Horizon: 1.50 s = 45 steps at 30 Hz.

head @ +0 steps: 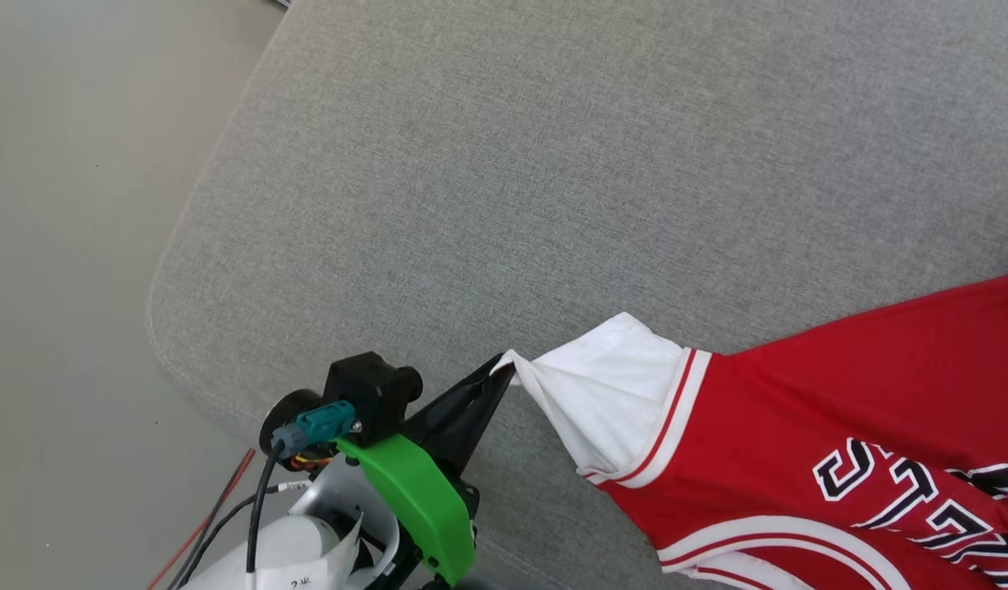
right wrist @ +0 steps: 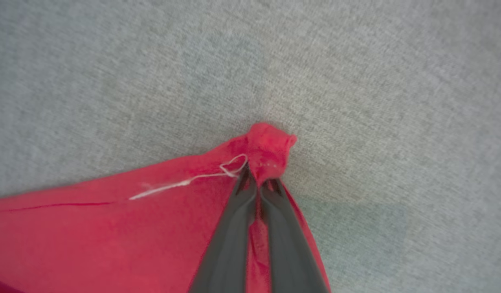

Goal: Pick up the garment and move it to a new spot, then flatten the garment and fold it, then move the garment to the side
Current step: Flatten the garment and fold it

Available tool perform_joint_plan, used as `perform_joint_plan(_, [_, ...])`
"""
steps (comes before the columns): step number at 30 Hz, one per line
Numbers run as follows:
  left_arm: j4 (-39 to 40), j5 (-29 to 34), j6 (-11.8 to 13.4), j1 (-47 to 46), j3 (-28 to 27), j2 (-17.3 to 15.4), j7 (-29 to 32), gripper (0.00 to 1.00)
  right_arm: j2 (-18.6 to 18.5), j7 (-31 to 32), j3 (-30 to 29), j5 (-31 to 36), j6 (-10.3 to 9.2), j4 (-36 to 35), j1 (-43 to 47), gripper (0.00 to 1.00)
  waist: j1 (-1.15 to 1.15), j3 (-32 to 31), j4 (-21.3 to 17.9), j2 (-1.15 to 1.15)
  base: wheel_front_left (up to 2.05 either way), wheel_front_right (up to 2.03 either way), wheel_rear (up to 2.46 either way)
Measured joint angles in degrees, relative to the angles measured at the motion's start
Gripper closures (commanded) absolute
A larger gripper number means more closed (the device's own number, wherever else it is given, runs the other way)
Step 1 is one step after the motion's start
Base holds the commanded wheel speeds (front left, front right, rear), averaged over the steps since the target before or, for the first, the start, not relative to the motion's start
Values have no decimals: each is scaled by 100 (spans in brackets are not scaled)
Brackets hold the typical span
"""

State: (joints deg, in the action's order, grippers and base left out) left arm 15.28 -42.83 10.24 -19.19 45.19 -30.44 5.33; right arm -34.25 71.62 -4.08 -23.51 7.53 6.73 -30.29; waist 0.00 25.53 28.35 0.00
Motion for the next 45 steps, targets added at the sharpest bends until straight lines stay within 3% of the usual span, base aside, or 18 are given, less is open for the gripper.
perform_joint_plan(8, [-31,-10,25,2,-97,-71,-7,100,65,-1054,147,-112,0,389,-5,100,0,-297,-89,0,0,0,0])
perform_joint_plan(9, [-31,-22,87,7,-164,-149,-8,100,156,-1414,230,-211,0,516,-6,100,0,-465,-166,0,0,0,0])
perform_joint_plan(15, [-16,-192,171,58,-331,-312,-25,100,175,-2128,274,-321,0,628,-6,100,0,-876,-391,0,0,0,0])
perform_joint_plan(22, [299,-210,469,214,-712,-589,-236,100,208,-2769,444,-661,0,465,69,100,0,-1336,-804,0,0,0,0])
perform_joint_plan(32, [853,-155,823,185,-1277,-979,-302,100,159,-3260,358,-1006,0,-350,190,100,0,-1832,-1605,0,0,0,0])
perform_joint_plan(45, [1165,-110,1259,-655,-2151,-999,-537,100,276,-3365,105,-1058,0,-1515,266,100,-1,-2219,-2523,0,0,0,0])
